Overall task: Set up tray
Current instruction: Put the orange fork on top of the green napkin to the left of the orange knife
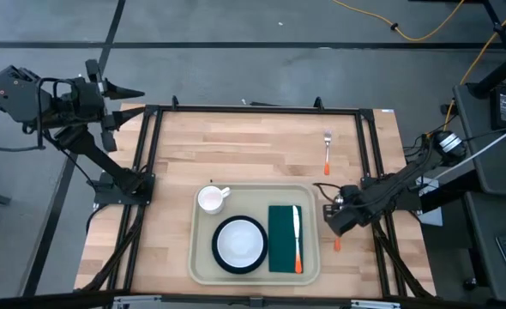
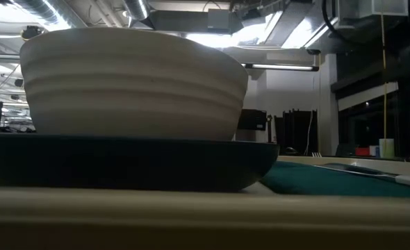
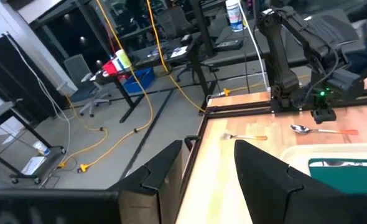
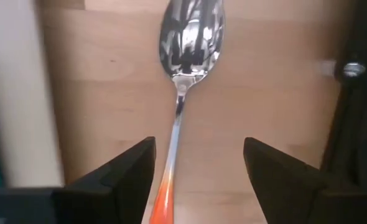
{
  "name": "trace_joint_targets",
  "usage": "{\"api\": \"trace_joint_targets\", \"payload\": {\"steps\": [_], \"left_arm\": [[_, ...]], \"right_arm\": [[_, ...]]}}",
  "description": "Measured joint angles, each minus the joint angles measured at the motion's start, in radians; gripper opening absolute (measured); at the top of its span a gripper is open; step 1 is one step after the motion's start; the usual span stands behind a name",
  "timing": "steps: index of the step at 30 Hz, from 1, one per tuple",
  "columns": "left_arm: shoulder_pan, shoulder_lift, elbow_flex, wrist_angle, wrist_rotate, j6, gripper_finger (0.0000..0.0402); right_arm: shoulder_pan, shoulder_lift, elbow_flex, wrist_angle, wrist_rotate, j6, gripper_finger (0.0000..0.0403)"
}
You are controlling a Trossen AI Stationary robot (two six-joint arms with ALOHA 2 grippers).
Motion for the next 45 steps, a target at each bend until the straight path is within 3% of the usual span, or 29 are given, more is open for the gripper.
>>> {"api": "trace_joint_targets", "payload": {"steps": [7, 14, 25, 33, 40, 45], "left_arm": [[0.0, 0.0, 0.0, 0.0, -0.019, -0.022, 0.0141], [0.0, 0.0, 0.0, 0.0, -0.05, -0.067, 0.0141], [0.0, 0.012, 0.0, 0.0, -0.05, -0.07, 0.0141], [0.0, 0.011, 0.0, 0.0, -0.048, -0.068, 0.0141], [0.0, 0.012, 0.0, 0.0, -0.015, -0.067, 0.0141], [0.0, 0.013, 0.0, 0.0, 0.006, -0.021, 0.0141]], "right_arm": [[0.0, -0.033, -0.126, 0.183, 0.0, -0.003, 0.0249], [-0.015, -0.033, -0.176, 0.252, 0.0, 0.0, 0.0249], [-0.092, -0.033, -0.17, 0.264, 0.007, -0.029, 0.0249], [-0.18, -0.033, -0.032, 0.182, 0.008, -0.178, 0.0249], [-0.367, -0.04, 0.137, -0.106, 0.037, -0.413, 0.0249], [-0.613, -0.045, 0.152, -0.109, 0.037, -0.695, 0.0249]]}}
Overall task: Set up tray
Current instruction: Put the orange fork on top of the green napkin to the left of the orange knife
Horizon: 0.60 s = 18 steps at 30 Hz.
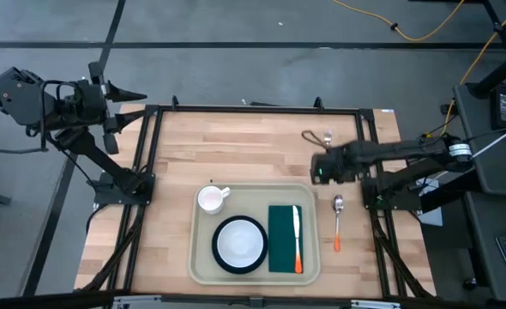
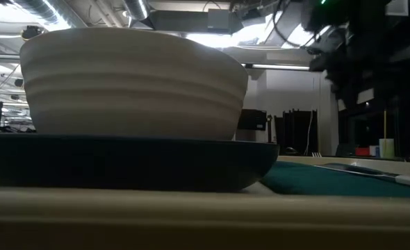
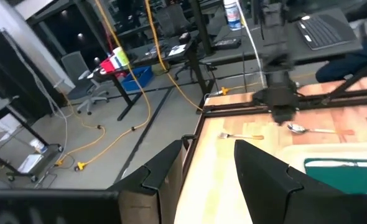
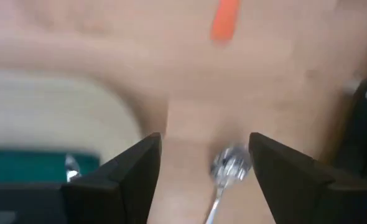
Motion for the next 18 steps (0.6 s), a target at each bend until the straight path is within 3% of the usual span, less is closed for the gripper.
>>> {"api": "trace_joint_targets", "payload": {"steps": [5, 10, 18], "left_arm": [[0.0, -0.001, 0.0, 0.0, 0.023, 0.042, 0.0141], [0.0, -0.006, 0.0, 0.0, 0.023, 0.042, 0.0141], [0.0, -0.002, 0.0, 0.0, 0.023, 0.034, 0.0141]], "right_arm": [[-0.266, 0.001, -0.017, 0.022, 0.01, -0.199, 0.0249], [-0.47, 0.002, -0.017, 0.216, 0.039, -0.412, 0.0249], [-0.672, 0.134, -0.016, 0.333, 0.004, -0.694, 0.0249]]}}
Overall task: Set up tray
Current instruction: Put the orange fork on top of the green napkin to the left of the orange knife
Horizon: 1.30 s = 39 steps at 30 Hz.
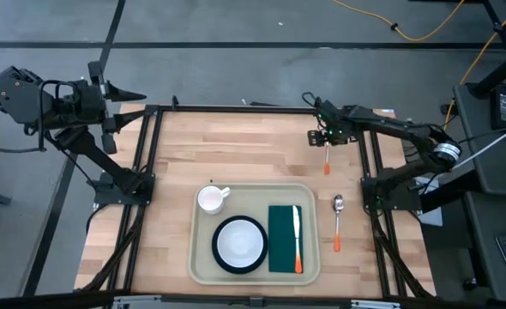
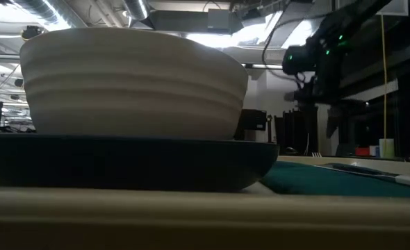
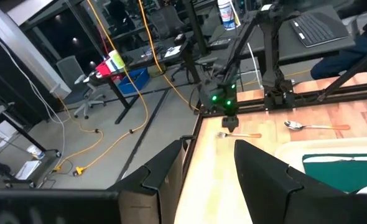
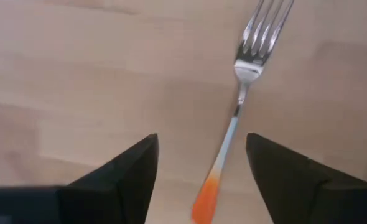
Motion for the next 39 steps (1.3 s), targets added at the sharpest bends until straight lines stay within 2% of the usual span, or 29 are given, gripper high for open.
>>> {"api": "trace_joint_targets", "payload": {"steps": [8, 14, 26, 39], "left_arm": [[0.0, 0.009, 0.0, 0.0, -0.041, -0.031, 0.0141], [0.0, 0.02, 0.0, 0.0, -0.044, -0.037, 0.0141], [0.0, 0.023, 0.0, 0.0, -0.053, -0.038, 0.0141], [0.0, 0.021, 0.0, 0.0, -0.062, -0.029, 0.0141]], "right_arm": [[-0.074, 0.165, -0.001, 0.024, -0.035, -0.131, 0.0249], [-0.101, 0.227, -0.001, 0.042, -0.035, -0.156, 0.0249], [-0.154, 0.234, -0.001, 0.068, -0.034, -0.165, 0.0249], [-0.156, 0.233, -0.036, 0.105, -0.034, -0.152, 0.0248]]}}
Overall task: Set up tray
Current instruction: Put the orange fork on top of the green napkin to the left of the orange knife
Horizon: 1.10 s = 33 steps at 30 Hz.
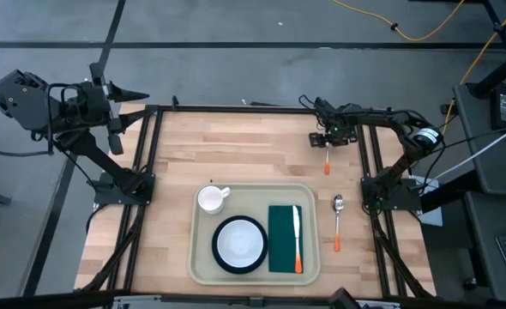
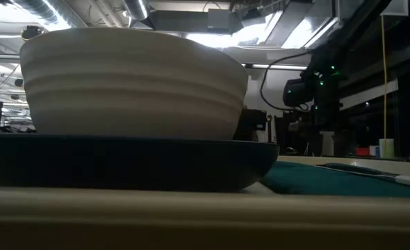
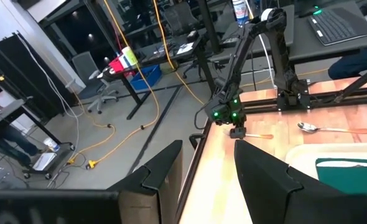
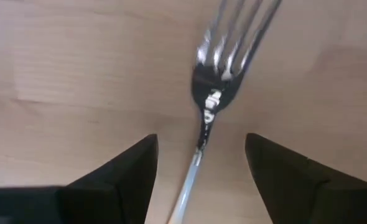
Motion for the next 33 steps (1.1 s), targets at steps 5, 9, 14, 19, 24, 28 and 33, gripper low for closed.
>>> {"api": "trace_joint_targets", "payload": {"steps": [5, 9, 14, 19, 24, 28, 33], "left_arm": [[0.0, 0.0, 0.0, 0.0, 0.0, 0.003, 0.0141], [0.0, 0.0, 0.0, 0.0, -0.017, 0.011, 0.0141], [0.0, 0.0, 0.0, 0.0, -0.035, 0.011, 0.0141], [0.0, 0.0, 0.0, 0.0, -0.035, 0.002, 0.0141], [0.0, 0.0, 0.0, 0.0, -0.035, 0.002, 0.0141], [0.0, 0.0, 0.0, 0.0, -0.036, 0.002, 0.0141], [0.0, 0.0, 0.0, 0.0, -0.036, 0.001, 0.0141]], "right_arm": [[0.0, -0.006, -0.06, 0.041, -0.023, 0.03, 0.0248], [0.0, -0.006, -0.067, 0.05, -0.023, 0.037, 0.0248], [0.0, -0.005, -0.069, 0.064, -0.023, 0.048, 0.023], [-0.001, -0.005, -0.07, 0.064, -0.022, 0.043, 0.0174], [0.004, -0.004, -0.071, 0.068, -0.026, 0.037, 0.01], [0.004, -0.003, -0.071, 0.068, -0.046, 0.019, 0.0037], [0.004, -0.003, -0.071, 0.065, -0.057, 0.0, 0.002]]}}
